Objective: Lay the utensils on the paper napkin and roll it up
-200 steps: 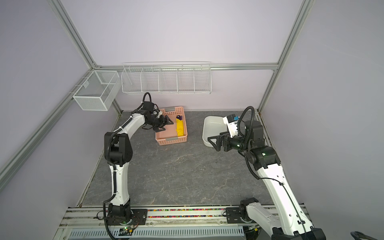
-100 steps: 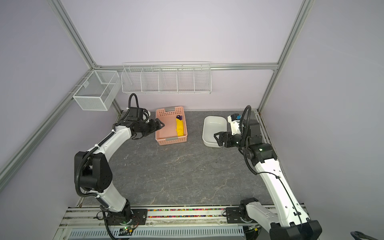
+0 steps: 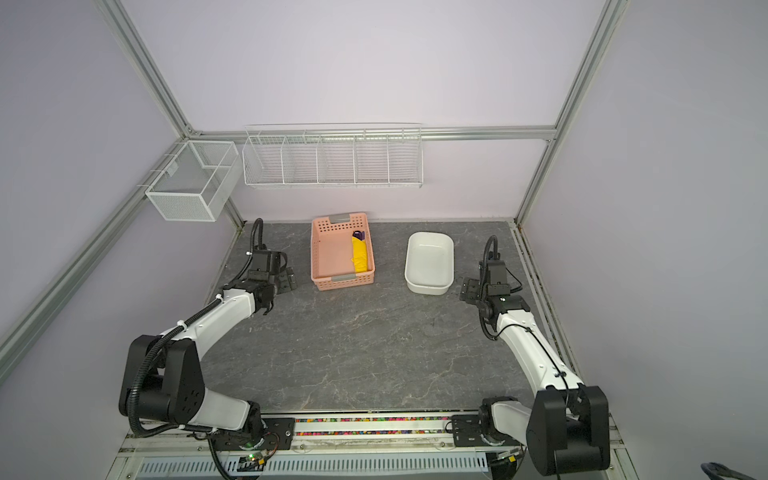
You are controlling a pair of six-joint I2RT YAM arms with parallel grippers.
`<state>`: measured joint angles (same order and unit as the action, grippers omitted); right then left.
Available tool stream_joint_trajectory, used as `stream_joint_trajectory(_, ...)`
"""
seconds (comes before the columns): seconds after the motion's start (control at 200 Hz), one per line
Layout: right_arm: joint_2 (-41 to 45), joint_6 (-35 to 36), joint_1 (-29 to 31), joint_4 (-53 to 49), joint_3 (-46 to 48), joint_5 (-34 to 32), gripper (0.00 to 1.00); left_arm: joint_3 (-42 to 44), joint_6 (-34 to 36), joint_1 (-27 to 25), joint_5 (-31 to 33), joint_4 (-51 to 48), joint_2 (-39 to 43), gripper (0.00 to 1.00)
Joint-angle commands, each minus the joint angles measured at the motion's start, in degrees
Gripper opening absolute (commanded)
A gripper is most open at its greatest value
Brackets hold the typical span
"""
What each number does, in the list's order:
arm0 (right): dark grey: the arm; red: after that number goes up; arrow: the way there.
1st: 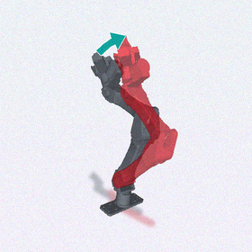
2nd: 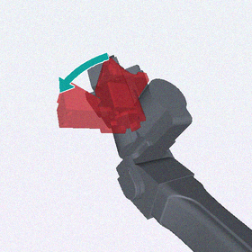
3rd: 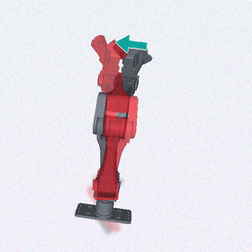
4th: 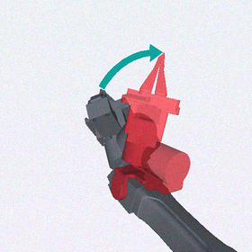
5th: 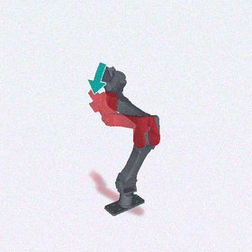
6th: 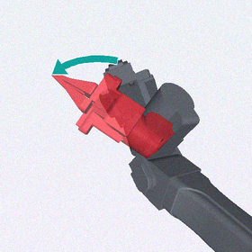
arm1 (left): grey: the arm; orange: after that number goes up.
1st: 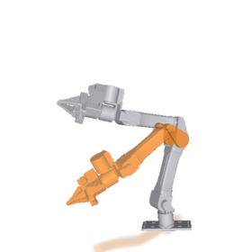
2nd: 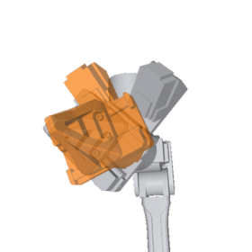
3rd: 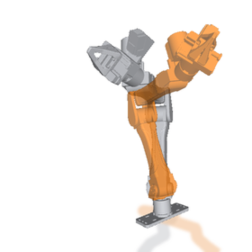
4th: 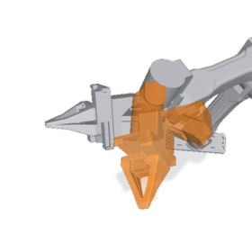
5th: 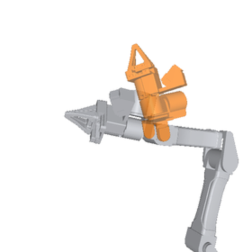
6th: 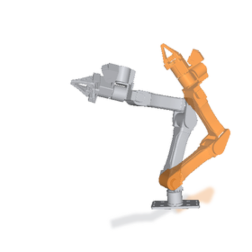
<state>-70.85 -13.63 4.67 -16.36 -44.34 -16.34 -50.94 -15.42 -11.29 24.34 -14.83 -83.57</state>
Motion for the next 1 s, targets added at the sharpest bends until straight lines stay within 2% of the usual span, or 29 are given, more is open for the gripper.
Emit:
stream_joint_trajectory(0.0,-4.0,3.3,-0.8,14.3,4.5,-5.0,0.89,5.4,5.4,1.5,8.5,11.7,2.1,0.94)
stream_joint_trajectory(0.16,-9.8,7.5,-1.0,37.5,13.5,-5.2,0.89,17.1,11.4,3.4,3.2,33.7,3.8,0.96)
stream_joint_trajectory(0.21,-10.3,8.1,-1.0,37.5,12.8,-4.6,0.89,20.3,11.7,4.5,0.0,40.9,3.8,0.97)
stream_joint_trajectory(0.275,-10.5,10.4,-1.3,45.6,15.5,-2.5,0.89,23.9,12.0,6.3,-4.6,49.9,3.1,0.97)
stream_joint_trajectory(0.34,-10.8,11.4,-1.5,46.7,15.6,-2.1,0.89,26.0,13.1,6.9,-6.1,56.6,1.9,0.98)
stream_joint_trajectory(0.475,-10.6,14.3,-2.6,54.9,19.3,3.3,0.89,27.8,11.7,10.5,-14.5,61.8,-1.4,0.97)
stream_joint_trajectory(0.58,-15.2,14.0,-4.1,64.2,21.9,6.2,0.89,27.6,12.3,11.1,-16.8,63.2,-3.6,0.99)
stream_joint_trajectory(0.67,-16.4,14.7,-4.2,65.1,21.8,7.8,0.89,27.6,14.2,11.1,-20.4,64.0,-4.5,1.00)
stream_joint_trajectory(0.995,-17.2,15.3,-4.1,67.5,22.8,8.2,0.89,28.0,15.1,10.8,-20.6,65.5,-5.2,0.99)
